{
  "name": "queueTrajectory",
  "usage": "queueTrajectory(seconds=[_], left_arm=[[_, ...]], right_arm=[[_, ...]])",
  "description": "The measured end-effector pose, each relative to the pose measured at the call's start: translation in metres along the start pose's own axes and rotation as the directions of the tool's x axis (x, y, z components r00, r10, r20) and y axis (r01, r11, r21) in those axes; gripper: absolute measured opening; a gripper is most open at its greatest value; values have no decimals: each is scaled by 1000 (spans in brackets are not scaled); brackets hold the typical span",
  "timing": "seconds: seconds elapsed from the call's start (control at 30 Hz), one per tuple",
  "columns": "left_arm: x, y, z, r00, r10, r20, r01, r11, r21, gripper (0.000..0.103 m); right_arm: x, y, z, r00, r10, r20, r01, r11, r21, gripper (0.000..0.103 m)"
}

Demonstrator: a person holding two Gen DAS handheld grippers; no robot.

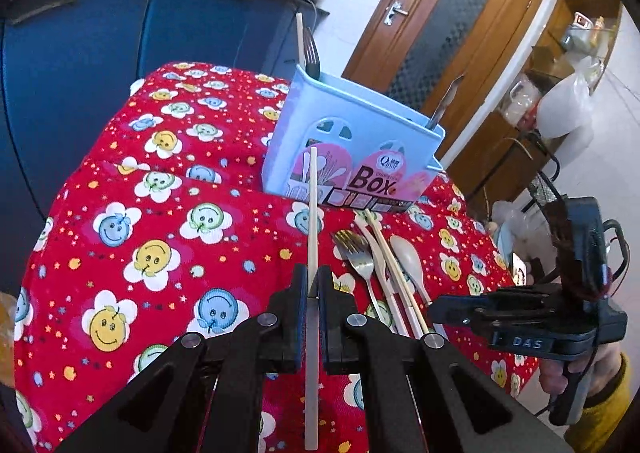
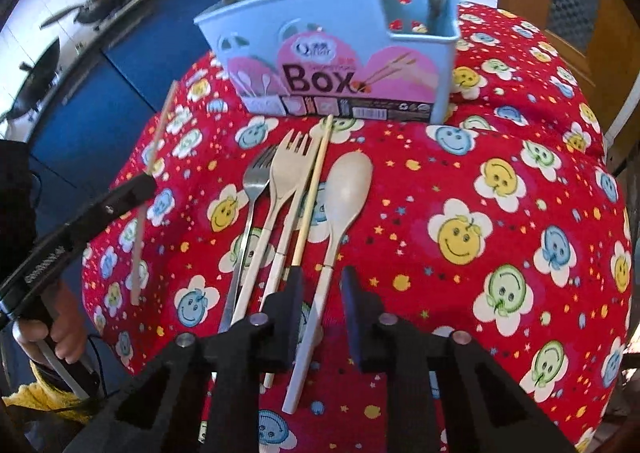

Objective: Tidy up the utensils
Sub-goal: 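Grasp a wooden chopstick with the left tool while the right tool grasps the wooden spoon, then lift the chopstick and wooden spoon and carry both over the Box holder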

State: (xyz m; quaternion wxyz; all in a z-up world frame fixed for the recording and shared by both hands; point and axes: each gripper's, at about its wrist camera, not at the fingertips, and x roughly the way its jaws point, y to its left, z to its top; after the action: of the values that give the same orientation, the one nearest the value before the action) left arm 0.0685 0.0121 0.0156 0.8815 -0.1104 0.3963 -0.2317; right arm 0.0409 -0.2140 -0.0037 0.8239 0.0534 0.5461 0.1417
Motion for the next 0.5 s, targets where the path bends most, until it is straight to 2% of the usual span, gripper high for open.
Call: queueTrajectory(seconds=[0.13,0.3,0.5], left_arm=[[-1,1,0,1000,-9,7,9,1000,-1,5],[-1,1,-1,1000,-13,11,13,1000,0,5],[-3,-2,-2,999,-20,25,20,1000,13,5]], right_arm=[[9,7,8,998,-34,-55,33,999,-28,15],[15,9,12,994,-50,-93,46,998,-46,14],[16,8,12,997,-17,-72,14,999,-40,12]])
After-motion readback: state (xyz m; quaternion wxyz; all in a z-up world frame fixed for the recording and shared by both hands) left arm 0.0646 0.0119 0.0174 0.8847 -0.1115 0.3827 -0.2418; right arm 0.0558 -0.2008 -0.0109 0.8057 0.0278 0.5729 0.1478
